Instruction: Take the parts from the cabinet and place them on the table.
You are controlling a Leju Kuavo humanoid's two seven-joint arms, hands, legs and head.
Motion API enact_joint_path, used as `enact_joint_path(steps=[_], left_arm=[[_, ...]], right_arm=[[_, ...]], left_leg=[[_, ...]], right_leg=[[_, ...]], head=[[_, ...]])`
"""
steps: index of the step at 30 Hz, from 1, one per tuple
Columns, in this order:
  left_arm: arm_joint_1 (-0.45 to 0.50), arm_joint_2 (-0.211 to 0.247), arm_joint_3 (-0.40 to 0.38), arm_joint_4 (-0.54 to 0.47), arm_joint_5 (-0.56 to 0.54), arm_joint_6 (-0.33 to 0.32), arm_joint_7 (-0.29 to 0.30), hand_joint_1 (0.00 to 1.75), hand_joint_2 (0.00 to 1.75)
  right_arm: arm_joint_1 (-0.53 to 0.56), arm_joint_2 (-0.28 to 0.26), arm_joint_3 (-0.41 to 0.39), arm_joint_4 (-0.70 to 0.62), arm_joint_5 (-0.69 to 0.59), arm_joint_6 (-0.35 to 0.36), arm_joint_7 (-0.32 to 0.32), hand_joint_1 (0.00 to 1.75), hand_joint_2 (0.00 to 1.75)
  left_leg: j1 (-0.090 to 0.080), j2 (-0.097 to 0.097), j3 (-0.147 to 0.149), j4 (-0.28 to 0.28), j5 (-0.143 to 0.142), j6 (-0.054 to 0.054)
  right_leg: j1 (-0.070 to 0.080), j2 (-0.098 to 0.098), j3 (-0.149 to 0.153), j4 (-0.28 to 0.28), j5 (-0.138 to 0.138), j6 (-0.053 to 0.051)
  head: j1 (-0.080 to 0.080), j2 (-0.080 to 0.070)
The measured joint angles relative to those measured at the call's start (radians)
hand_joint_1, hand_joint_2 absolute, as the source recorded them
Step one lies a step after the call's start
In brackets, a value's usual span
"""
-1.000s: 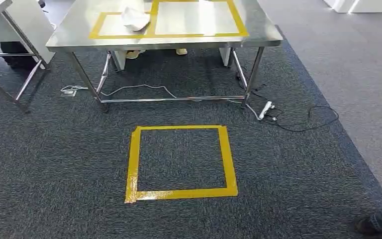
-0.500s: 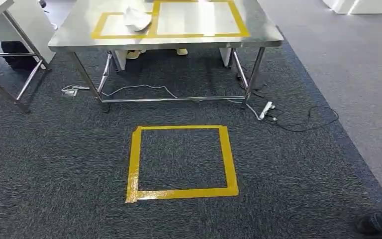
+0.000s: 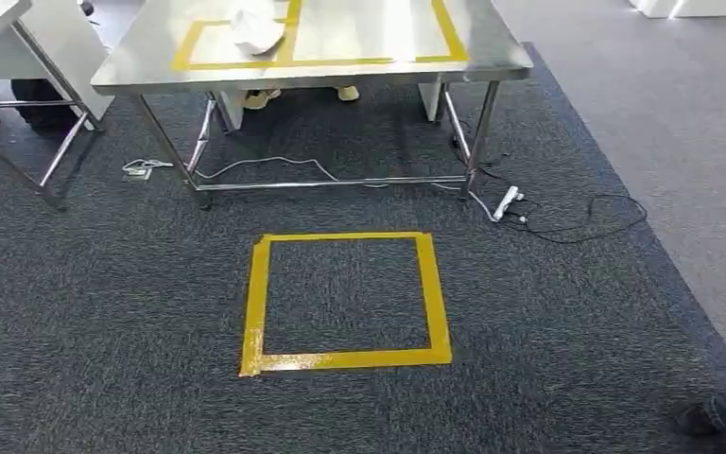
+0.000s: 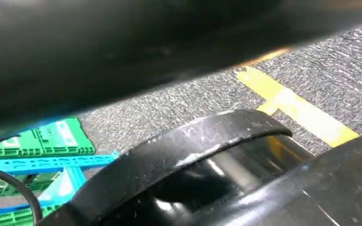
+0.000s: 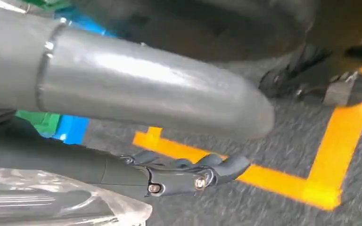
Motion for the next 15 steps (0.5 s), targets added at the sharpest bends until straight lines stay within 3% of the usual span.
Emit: enact_joint_path(steps=[1, 2, 4, 5, 6, 7, 8, 10, 11, 12, 13, 15], left_arm=[[0.001, 0.000, 0.000, 0.000, 0.000, 0.000, 0.001, 0.00, 0.00], [0.001, 0.000, 0.000, 0.000, 0.000, 0.000, 0.001, 0.00, 0.00], [0.001, 0.001, 0.000, 0.000, 0.000, 0.000, 0.002, 0.00, 0.00], [0.001, 0.001, 0.000, 0.000, 0.001, 0.002, 0.007, 0.00, 0.00], [0.001, 0.001, 0.000, 0.000, 0.002, 0.003, 0.015, 0.00, 0.00], [0.002, 0.001, 0.000, 0.000, 0.002, 0.003, 0.024, 0.00, 0.00], [0.002, 0.002, 0.000, 0.000, 0.000, 0.003, 0.028, 0.00, 0.00], [0.001, 0.002, 0.000, 0.000, -0.005, 0.006, 0.035, 0.00, 0.00], [-0.001, 0.003, 0.000, 0.000, -0.008, 0.006, 0.039, 0.00, 0.00], [-0.002, 0.002, 0.000, 0.000, -0.010, 0.009, 0.039, 0.00, 0.00], [-0.002, 0.001, 0.000, 0.000, -0.010, 0.010, 0.039, 0.00, 0.00], [0.003, 0.001, 0.000, 0.000, -0.010, 0.009, 0.040, 0.00, 0.00]], right_arm=[[0.000, 0.000, 0.000, 0.000, 0.000, -0.001, 0.000, 0.00, 0.00], [-0.001, 0.000, 0.000, 0.000, 0.000, -0.001, 0.000, 0.00, 0.00], [0.000, 0.000, 0.000, 0.000, 0.000, -0.001, 0.000, 0.00, 0.00], [0.001, 0.000, 0.000, 0.000, 0.000, -0.002, 0.000, 0.00, 0.00], [0.002, 0.000, 0.000, 0.000, 0.000, -0.002, 0.000, 0.00, 0.00], [0.002, 0.000, 0.000, 0.000, 0.000, -0.003, 0.000, 0.00, 0.00], [0.002, 0.000, 0.000, 0.000, 0.000, -0.005, 0.000, 0.00, 0.00], [0.001, 0.000, 0.000, 0.000, 0.000, -0.007, 0.000, 0.00, 0.00], [0.000, 0.001, 0.000, 0.000, 0.000, -0.008, 0.000, 0.00, 0.00], [-0.001, 0.000, 0.000, 0.000, -0.001, -0.011, 0.000, 0.00, 0.00], [-0.001, 0.000, 0.000, 0.000, -0.002, -0.011, 0.000, 0.00, 0.00], [0.000, 0.000, 0.000, 0.000, -0.002, -0.011, -0.001, 0.00, 0.00]], left_leg=[[0.003, -0.002, -0.007, 0.016, -0.021, -0.008], [0.004, -0.002, -0.025, 0.062, -0.065, -0.015], [0.009, -0.002, -0.089, 0.229, -0.161, -0.025], [0.011, -0.002, -0.112, 0.296, -0.186, -0.027], [0.012, -0.002, -0.116, 0.318, -0.187, -0.026], [0.012, -0.002, -0.096, 0.293, -0.164, -0.024], [0.012, -0.002, -0.060, 0.228, -0.127, -0.020], [0.010, -0.004, 0.045, 0.038, -0.050, -0.005], [0.006, -0.005, 0.064, -0.001, -0.065, 0.001], [0.006, -0.005, 0.059, -0.010, -0.061, 0.000], [0.008, -0.005, 0.055, -0.013, -0.058, -0.012], [0.004, -0.005, 0.055, -0.012, -0.058, -0.007]], right_leg=[[-0.002, -0.003, 0.001, -0.001, 0.005, -0.008], [-0.002, -0.003, 0.002, -0.001, 0.008, -0.013], [0.001, -0.003, -0.010, 0.002, 0.017, -0.020], [0.002, -0.004, -0.017, 0.003, 0.019, -0.020], [0.003, -0.004, -0.022, 0.006, 0.021, -0.020], [0.004, -0.004, -0.026, 0.009, 0.022, -0.019], [0.006, -0.003, -0.028, 0.011, 0.023, -0.019], [0.008, -0.002, -0.027, 0.012, 0.026, -0.016], [0.013, -0.002, -0.030, 0.014, 0.027, -0.011], [0.014, -0.002, -0.035, 0.017, 0.029, -0.007], [0.016, -0.002, -0.039, 0.020, 0.022, -0.017], [0.012, -0.003, -0.040, 0.019, 0.027, -0.010]], head=[[-0.001, 0.000], [-0.008, 0.000], [-0.014, 0.000], [-0.014, 0.000], [-0.014, 0.000], [-0.014, 0.000], [-0.014, 0.000], [-0.014, 0.000], [-0.013, 0.000], [-0.013, 0.000], [-0.011, 0.000], [-0.012, 0.000]])
